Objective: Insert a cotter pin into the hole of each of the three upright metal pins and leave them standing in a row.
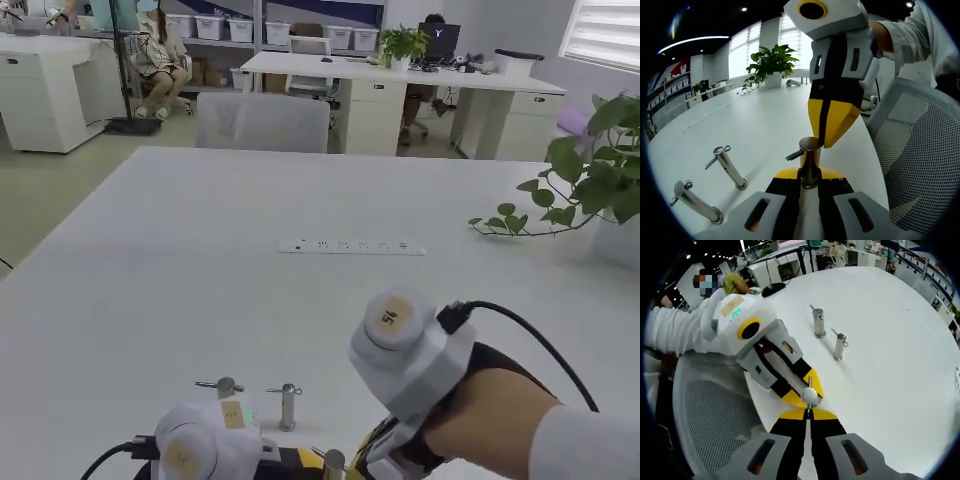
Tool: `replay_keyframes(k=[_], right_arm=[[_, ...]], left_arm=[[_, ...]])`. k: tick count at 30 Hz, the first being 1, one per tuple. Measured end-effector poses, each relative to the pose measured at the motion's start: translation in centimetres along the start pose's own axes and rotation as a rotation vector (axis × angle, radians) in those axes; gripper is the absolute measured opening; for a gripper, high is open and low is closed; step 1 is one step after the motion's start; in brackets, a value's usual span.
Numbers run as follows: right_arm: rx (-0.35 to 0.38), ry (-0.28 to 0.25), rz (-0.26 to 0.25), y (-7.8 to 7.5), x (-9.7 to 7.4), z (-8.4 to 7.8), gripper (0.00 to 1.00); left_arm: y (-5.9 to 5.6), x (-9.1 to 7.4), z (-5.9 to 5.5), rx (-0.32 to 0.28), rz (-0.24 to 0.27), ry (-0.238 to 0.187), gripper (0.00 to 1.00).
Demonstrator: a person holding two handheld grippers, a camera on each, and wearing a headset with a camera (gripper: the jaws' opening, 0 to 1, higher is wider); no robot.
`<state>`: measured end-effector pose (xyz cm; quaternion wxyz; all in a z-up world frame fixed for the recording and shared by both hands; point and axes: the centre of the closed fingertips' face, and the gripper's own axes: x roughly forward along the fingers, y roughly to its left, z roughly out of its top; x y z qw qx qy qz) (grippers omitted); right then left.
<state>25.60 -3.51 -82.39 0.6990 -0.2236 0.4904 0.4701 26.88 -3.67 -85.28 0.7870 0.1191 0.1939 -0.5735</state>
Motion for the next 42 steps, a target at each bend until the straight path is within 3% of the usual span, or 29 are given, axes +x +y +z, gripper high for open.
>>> replay_keyframes(k=[18, 25, 42], right_arm=[[-0.054, -0.026, -0.006, -0.07, 0.10, 0.34, 0.05], [-0.061, -0.041, -0.013, -0.22, 0.00, 0.17, 0.12], [-0.065, -0.056, -0.017, -0.02, -0.14, -0.19, 0.06]], left_arm=[[-0.03, 0.05, -0.08, -0.008, 0.000, 0.000, 0.11], [-0.01, 0.06, -0.15, -0.014, 0.000, 0.000, 0.11], [0.05, 0.07, -0.28, -0.024, 0.004, 0.002, 0.11]])
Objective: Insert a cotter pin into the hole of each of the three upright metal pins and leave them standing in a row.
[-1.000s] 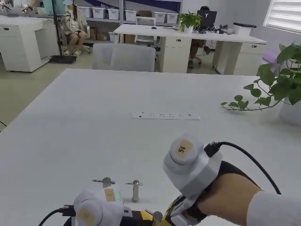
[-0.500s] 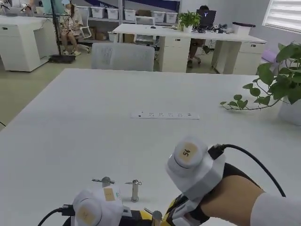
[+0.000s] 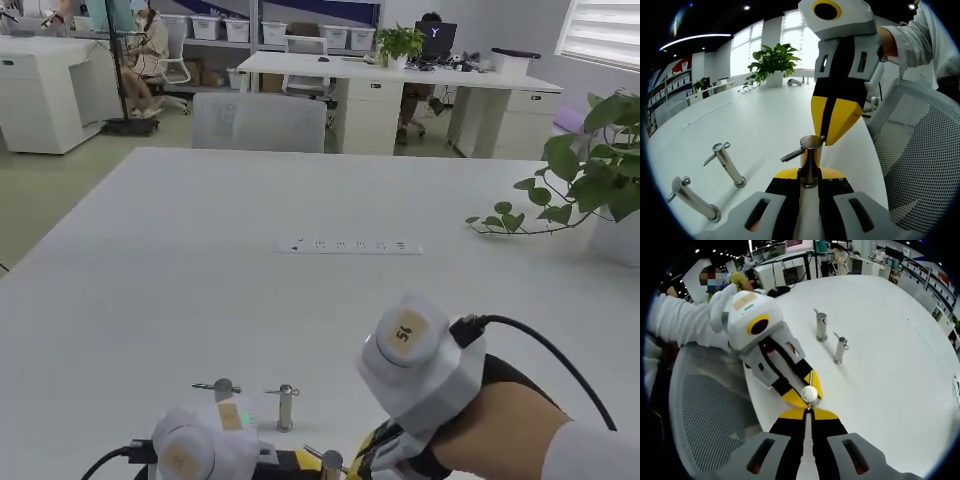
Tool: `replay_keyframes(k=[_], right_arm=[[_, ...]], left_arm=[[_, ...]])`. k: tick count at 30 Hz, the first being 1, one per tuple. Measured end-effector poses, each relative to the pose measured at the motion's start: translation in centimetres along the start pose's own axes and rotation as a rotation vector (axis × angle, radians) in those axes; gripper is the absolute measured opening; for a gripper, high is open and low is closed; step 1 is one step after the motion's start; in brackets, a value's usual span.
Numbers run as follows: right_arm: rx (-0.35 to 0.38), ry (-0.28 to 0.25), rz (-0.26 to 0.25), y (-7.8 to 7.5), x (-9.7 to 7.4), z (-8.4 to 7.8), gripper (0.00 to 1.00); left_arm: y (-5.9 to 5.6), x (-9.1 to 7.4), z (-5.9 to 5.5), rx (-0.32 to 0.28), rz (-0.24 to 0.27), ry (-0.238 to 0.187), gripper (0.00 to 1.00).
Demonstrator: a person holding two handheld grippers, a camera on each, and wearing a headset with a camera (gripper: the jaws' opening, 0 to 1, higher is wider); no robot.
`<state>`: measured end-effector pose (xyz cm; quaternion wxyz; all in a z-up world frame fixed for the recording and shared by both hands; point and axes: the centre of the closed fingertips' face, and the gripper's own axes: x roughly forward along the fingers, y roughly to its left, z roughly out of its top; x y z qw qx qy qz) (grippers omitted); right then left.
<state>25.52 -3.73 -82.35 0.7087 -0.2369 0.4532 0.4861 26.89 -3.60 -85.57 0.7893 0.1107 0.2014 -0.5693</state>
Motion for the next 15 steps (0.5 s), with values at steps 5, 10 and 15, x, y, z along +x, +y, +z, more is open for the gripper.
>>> replay_keyframes(k=[5, 10, 15], right_arm=[[-0.009, -0.007, -0.006, -0.05, 0.15, 0.21, 0.06], [-0.043, -0.010, -0.011, -0.07, 0.23, 0.37, 0.06], [-0.065, -0.014, -0.013, -0.16, 0.20, 0.11, 0.10]], left_arm=[[-0.01, 0.05, -0.02, -0.007, 0.002, 0.000, 0.11], [-0.02, 0.09, -0.05, -0.013, 0.005, 0.000, 0.11], [-0.03, 0.13, -0.10, -0.026, 0.007, 0.001, 0.12]])
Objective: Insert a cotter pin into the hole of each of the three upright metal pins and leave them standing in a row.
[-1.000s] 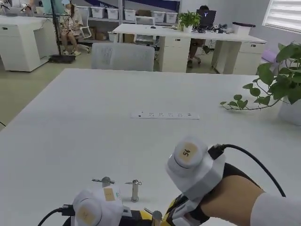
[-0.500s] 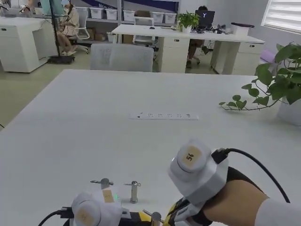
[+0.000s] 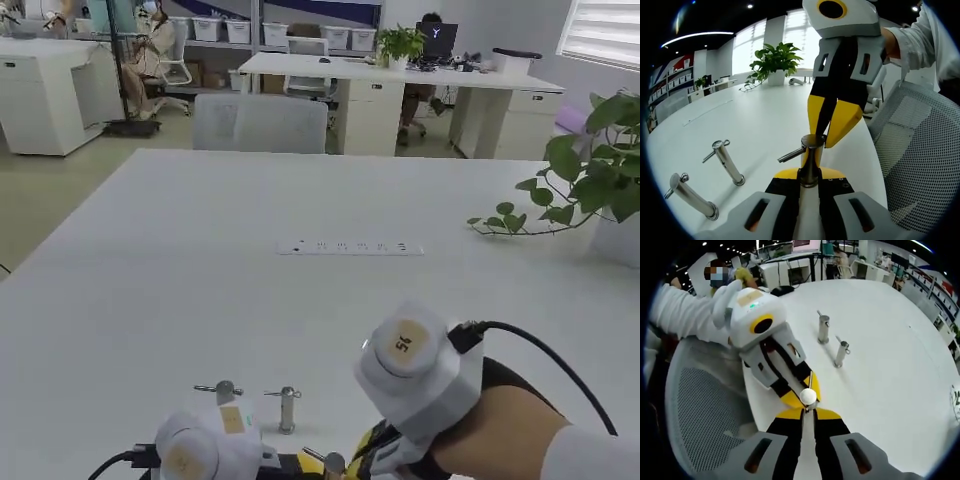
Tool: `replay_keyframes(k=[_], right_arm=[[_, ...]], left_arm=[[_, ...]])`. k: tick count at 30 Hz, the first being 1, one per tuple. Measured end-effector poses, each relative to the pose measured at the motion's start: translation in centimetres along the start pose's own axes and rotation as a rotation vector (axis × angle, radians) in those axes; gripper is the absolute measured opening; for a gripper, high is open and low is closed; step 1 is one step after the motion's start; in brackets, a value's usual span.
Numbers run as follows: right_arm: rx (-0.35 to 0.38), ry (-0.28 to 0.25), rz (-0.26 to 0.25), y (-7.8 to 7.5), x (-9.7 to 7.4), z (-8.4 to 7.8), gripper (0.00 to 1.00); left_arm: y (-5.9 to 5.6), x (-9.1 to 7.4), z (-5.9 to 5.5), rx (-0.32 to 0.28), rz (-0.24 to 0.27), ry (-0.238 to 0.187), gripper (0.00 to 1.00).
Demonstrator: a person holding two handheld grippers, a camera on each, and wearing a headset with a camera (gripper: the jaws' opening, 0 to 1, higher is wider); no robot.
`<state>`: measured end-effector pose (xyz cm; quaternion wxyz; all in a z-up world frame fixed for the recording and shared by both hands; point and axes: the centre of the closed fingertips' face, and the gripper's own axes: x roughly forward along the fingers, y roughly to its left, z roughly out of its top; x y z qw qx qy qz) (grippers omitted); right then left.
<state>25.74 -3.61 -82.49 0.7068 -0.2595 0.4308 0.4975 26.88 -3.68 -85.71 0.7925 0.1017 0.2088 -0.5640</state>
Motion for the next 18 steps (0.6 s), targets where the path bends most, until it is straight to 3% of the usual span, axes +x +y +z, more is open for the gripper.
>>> replay_keyframes(k=[9, 18], right_arm=[[0.016, -0.019, -0.002, -0.27, -0.31, -0.55, 0.17], [0.022, -0.025, 0.014, -0.11, -0.25, -1.05, 0.19]], left_arm=[[0.05, -0.03, -0.39, -0.007, -0.001, 0.025, 0.13], [0.27, -0.67, -0.20, -0.050, -0.005, 0.013, 0.24]])
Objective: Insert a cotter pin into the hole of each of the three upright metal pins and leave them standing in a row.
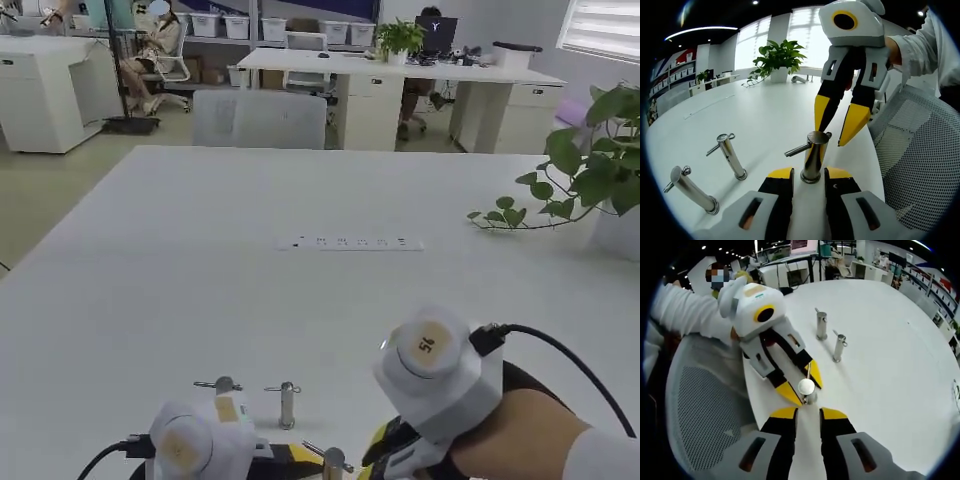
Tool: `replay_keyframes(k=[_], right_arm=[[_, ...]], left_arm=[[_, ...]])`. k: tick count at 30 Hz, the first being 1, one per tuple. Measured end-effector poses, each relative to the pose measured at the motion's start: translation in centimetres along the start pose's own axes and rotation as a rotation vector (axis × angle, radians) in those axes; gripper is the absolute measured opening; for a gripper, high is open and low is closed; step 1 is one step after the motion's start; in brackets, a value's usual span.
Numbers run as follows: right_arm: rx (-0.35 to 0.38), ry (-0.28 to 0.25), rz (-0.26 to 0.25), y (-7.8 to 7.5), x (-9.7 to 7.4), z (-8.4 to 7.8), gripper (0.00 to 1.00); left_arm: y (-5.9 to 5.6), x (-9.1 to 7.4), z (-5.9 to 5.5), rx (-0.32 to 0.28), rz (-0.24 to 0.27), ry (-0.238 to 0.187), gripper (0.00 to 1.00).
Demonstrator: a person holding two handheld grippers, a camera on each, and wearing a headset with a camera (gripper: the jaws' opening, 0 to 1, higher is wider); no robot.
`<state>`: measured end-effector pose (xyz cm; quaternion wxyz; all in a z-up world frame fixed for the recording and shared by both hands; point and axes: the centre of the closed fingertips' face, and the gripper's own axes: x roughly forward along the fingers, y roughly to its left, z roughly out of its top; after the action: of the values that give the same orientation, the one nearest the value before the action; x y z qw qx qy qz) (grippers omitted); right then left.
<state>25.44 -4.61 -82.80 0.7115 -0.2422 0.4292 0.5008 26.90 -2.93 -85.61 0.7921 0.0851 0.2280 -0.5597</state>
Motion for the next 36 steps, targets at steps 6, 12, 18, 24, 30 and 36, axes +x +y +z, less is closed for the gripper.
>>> replay_keyframes(k=[6, 12, 18, 24, 30, 36], right_arm=[[-0.003, -0.010, 0.009, 0.1, 0.2, -0.2, 0.23], [0.004, -0.036, 0.024, 0.2, 0.4, -0.2, 0.29], [0.015, -0.051, 0.032, 0.3, 0.7, -0.3, 0.31], [0.011, -0.058, 0.038, 0.3, 1.2, -0.2, 0.33], [-0.007, -0.077, 0.036, 0.3, 1.7, 0.0, 0.33], [-0.014, -0.105, 0.044, 0.4, 2.1, 0.1, 0.33]], left_arm=[[0.0, -0.8, 0.0, -0.015, -0.010, 0.006, 0.31], [-0.4, -2.1, 0.2, -0.028, -0.040, 0.005, 0.39], [-0.5, -4.5, 0.1, -0.053, -0.055, -0.003, 0.47], [-0.8, -6.7, 0.6, -0.055, -0.045, -0.034, 0.53], [-1.0, -8.9, 1.1, -0.053, -0.017, -0.063, 0.58], [-1.2, -10.8, 1.7, -0.056, 0.024, -0.101, 0.62]])
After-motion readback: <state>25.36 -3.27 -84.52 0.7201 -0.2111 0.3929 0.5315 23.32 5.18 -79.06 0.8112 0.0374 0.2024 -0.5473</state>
